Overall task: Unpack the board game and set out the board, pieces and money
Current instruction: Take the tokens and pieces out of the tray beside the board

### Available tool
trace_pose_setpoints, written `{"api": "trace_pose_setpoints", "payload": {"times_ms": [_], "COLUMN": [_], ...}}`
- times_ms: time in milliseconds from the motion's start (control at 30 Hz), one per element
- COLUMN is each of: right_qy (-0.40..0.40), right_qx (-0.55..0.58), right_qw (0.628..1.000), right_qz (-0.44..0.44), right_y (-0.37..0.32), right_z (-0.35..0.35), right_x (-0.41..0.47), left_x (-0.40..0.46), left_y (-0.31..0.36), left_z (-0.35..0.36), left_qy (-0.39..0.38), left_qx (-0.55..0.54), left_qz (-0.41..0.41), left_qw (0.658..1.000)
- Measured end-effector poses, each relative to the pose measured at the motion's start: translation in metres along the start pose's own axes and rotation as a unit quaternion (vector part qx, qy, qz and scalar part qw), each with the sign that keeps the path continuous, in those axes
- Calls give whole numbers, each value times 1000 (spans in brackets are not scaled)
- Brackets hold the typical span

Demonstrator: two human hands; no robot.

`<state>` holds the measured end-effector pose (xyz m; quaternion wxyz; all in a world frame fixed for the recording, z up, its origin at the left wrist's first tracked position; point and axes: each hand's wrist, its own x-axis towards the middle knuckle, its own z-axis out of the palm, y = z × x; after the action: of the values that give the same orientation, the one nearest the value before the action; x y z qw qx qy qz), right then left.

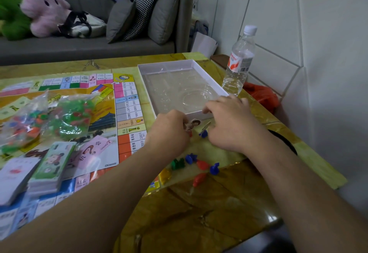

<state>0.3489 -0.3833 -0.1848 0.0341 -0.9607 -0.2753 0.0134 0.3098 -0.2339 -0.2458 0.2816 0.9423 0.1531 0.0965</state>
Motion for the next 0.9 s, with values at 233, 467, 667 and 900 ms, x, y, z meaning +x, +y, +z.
{"api": "trace_pose_setpoints", "payload": {"times_ms": [233, 467, 667, 900], "right_qy": [-25, -116, -24, -1], "right_qx": [104, 40, 108, 132], "right_qw": [994, 992, 994, 991], "right_qz": [14, -10, 25, 22], "right_y": [-4, -7, 1, -12], "right_z": [-27, 11, 13, 23], "right_x": [-53, -55, -52, -41], "left_x": [-24, -46, -44, -39], "left_y": [-6, -2, 3, -4], "left_z": [-23, -16, -14, -15], "left_qy": [40, -109, -107, -47], "left_qx": [-32, 55, 76, -3], "left_qz": [13, 73, 72, 44], "left_qw": [999, 990, 989, 998]}}
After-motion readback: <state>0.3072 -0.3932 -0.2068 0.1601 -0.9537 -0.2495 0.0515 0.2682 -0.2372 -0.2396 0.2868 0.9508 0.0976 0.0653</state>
